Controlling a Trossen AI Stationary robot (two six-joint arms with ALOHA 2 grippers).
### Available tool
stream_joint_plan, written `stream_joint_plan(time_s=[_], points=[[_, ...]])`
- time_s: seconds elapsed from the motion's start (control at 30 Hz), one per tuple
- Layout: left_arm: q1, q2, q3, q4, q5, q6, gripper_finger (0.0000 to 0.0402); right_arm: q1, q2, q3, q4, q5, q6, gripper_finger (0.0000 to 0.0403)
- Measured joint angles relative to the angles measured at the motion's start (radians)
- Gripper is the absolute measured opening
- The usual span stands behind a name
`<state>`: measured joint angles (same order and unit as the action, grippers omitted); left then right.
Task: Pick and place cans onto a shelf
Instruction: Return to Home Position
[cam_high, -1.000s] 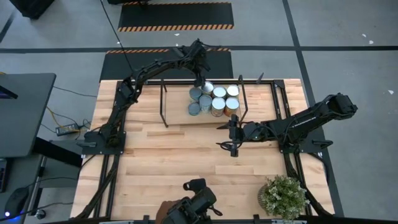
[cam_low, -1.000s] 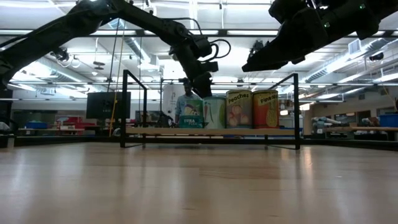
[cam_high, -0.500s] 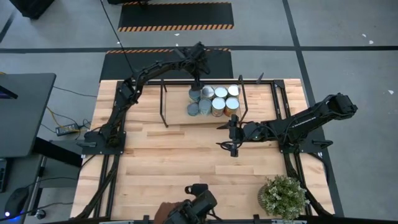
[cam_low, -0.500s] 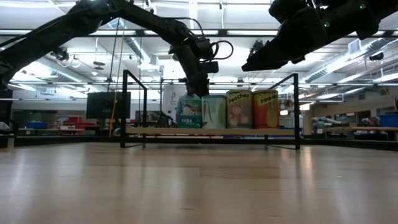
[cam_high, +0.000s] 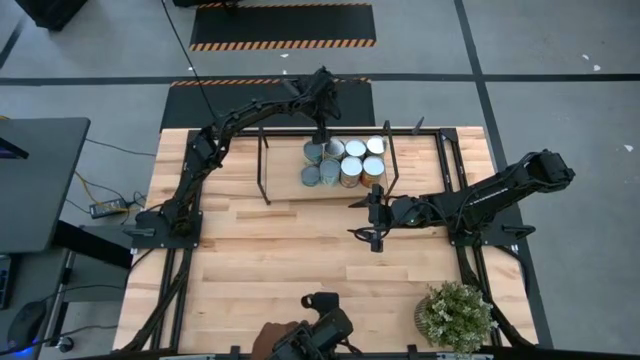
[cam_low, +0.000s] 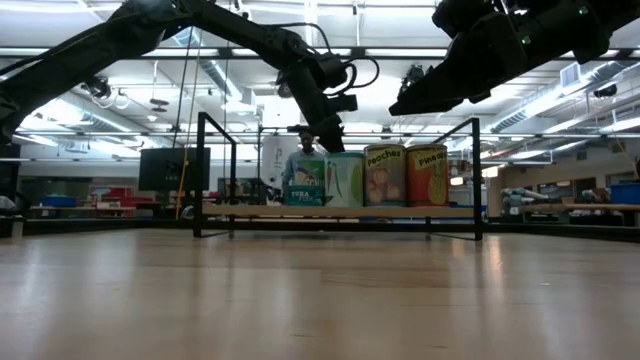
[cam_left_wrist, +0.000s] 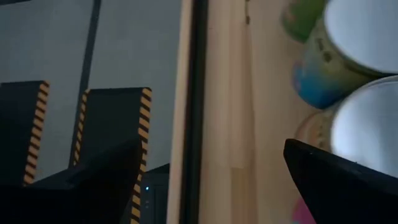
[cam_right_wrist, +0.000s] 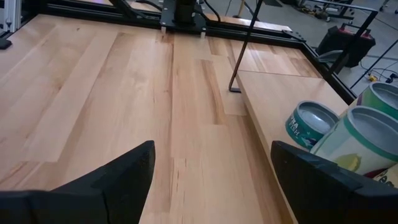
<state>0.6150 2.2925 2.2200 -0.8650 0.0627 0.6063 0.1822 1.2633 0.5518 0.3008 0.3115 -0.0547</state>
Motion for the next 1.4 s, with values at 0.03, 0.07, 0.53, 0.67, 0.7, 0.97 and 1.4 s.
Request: stream_joint_plan(time_s=[0.03, 0.07, 0.53, 0.67, 0.7, 0.97, 1.4], points=[[-0.003, 0.000, 0.000, -0.005, 0.001, 0.004, 0.0399, 0.000, 0.000, 0.000, 0.000, 0.000, 0.000, 0.0327], [-0.006, 0.000, 0.000, -0.013, -0.001, 0.006, 0.0399, 0.000, 0.000, 0.000, -0.001, 0.000, 0.000, 0.0327], [-0.002, -0.051, 0.000, -0.161, -0.015, 0.064, 0.0399, 0.000, -0.001, 0.007, -0.019, 0.040, -0.006, 0.0327], [-0.012, -0.110, 0.000, -0.171, -0.006, 0.062, 0.0399, -0.015, -0.018, 0.095, -0.055, 0.059, -0.115, 0.0327], [-0.012, -0.127, 0.000, -0.171, -0.008, 0.056, 0.0399, -0.030, -0.024, 0.132, -0.098, 0.077, -0.143, 0.0327], [-0.053, -0.236, 0.001, -0.316, 0.022, -0.008, 0.0399, -0.212, -0.051, 0.484, -0.585, 0.136, 0.003, 0.0322], [-0.108, -0.264, -0.002, -0.512, 0.201, -0.125, 0.0399, -0.652, -0.051, 0.736, -1.071, 0.081, 0.255, 0.0322]])
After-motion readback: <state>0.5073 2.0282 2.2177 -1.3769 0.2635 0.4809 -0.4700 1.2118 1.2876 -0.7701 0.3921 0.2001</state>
